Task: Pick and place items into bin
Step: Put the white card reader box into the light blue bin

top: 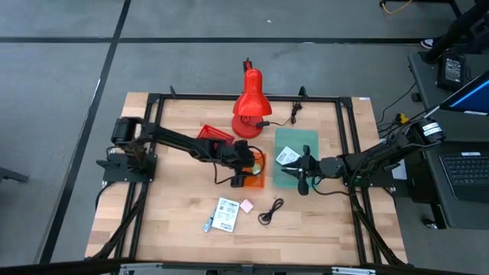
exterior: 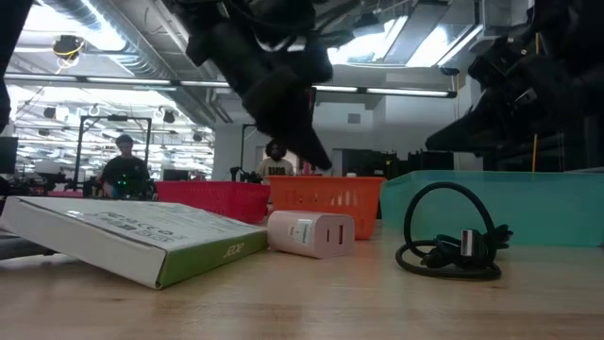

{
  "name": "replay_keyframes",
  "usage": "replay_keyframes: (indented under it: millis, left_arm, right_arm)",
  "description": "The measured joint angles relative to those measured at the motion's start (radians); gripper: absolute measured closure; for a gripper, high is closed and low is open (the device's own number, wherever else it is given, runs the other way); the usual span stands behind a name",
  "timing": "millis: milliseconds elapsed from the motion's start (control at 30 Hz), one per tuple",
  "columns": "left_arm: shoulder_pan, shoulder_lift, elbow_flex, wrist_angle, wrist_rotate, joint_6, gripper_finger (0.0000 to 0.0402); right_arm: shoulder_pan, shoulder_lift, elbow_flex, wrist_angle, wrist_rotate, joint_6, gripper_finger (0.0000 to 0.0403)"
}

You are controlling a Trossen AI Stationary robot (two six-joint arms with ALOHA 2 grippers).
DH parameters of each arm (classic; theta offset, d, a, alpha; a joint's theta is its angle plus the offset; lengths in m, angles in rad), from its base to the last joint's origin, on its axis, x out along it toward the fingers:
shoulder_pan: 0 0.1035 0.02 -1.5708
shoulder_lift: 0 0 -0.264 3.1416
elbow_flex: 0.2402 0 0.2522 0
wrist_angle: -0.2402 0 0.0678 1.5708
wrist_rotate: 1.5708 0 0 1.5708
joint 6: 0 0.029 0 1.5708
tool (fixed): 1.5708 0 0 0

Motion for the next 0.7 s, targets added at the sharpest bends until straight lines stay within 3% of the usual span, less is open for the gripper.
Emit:
replay_keyframes:
  millis: [133, 333, 700]
  left_arm:
    - [-0.002, -0.071, 0.0, -0.045, 0.008, 0.0, 0.0207]
    - [-0.02, -0.198, 0.001, -0.243, 0.045, -0.084, 0.0222]
    - [-0.125, -0.226, -0.003, -0.49, 0.066, -0.346, 0.0221]
  right_arm:
    - [0.0, 0.0, 0.0, -0.004, 0.0, 0.0, 0.0344]
    - [0.0, 0.0, 0.0, -0.004, 0.0, 0.0, 0.0344]
    - [0.001, 0.0, 0.0, -0.01, 0.0, 0.029, 0.0344]
